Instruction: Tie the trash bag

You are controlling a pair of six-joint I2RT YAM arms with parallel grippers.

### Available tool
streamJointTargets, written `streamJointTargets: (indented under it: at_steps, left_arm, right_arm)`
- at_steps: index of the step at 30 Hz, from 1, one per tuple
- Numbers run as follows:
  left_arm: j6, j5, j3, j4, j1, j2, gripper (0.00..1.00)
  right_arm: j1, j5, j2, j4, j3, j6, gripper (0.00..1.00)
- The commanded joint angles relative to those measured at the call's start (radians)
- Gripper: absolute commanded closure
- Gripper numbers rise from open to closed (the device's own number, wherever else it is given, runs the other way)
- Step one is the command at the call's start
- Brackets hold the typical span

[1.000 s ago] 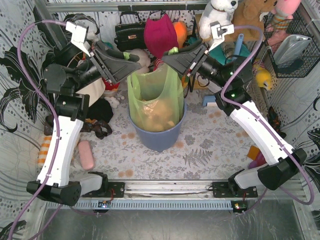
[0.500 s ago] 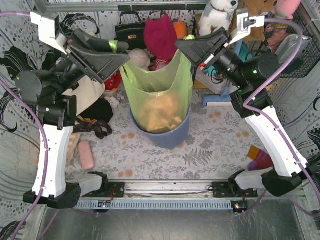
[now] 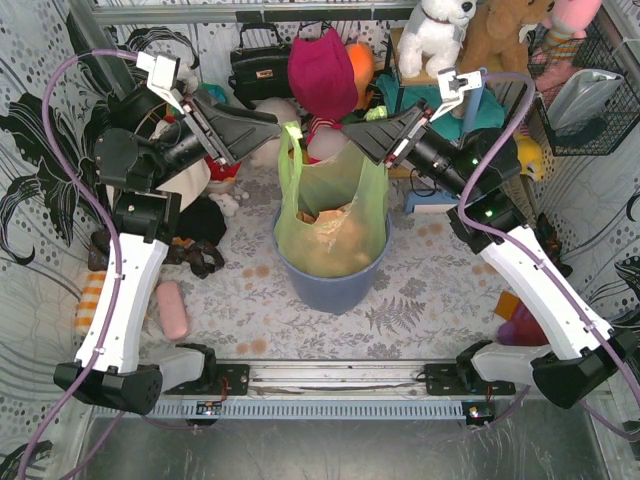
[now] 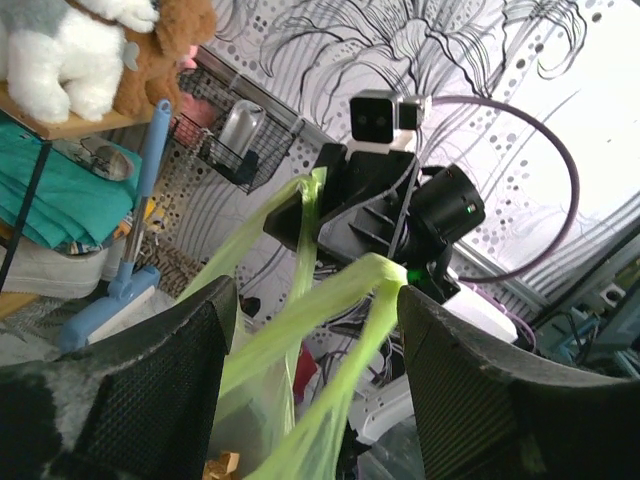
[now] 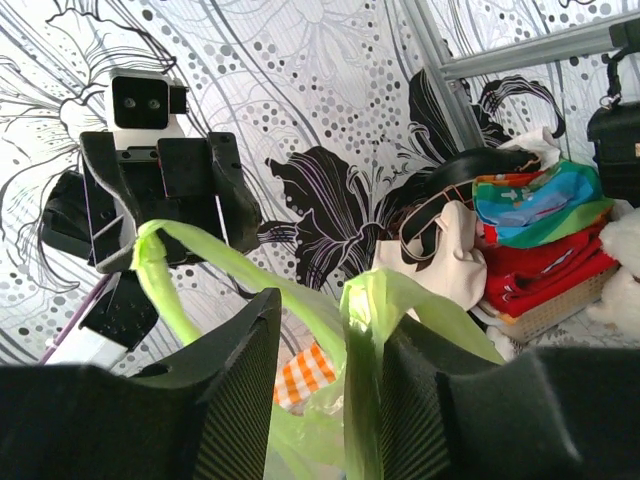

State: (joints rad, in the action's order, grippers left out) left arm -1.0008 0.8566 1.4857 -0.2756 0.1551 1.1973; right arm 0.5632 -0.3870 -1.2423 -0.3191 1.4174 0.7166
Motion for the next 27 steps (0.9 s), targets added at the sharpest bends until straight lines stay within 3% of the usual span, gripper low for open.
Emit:
streamJointTargets:
  at_steps: [1,11,18,22,27]
  left_arm:
    - [0.028,0.085,0.02,-0.048,-0.008,-0.042,0.27]
    - [0.113,0.195,0.015,0.071,-0.008,-0.138,0.25]
    - [0.144,0.186,-0.016,0.095,0.002,-0.153,0.24]
    - [0.218,0.131,-0.01,0.133,0.116,-0.133,0.23]
    - [0.514,-0.123,0.111,0.446,0.321,-0.079,0.23]
  right_arm:
    - [-0.002,-0.026,0.057,-0.021,0.016,-0.025,0.6]
    - [-0.003,0.014,0.136,0.098,0.015,-0.101,0.55]
    - [-0.003,0.019,0.145,0.146,0.009,-0.116,0.52]
    - [-0.003,0.021,0.152,0.169,0.005,-0.121,0.46]
    - [-0.003,0.04,0.18,0.202,0.002,-0.14,0.4]
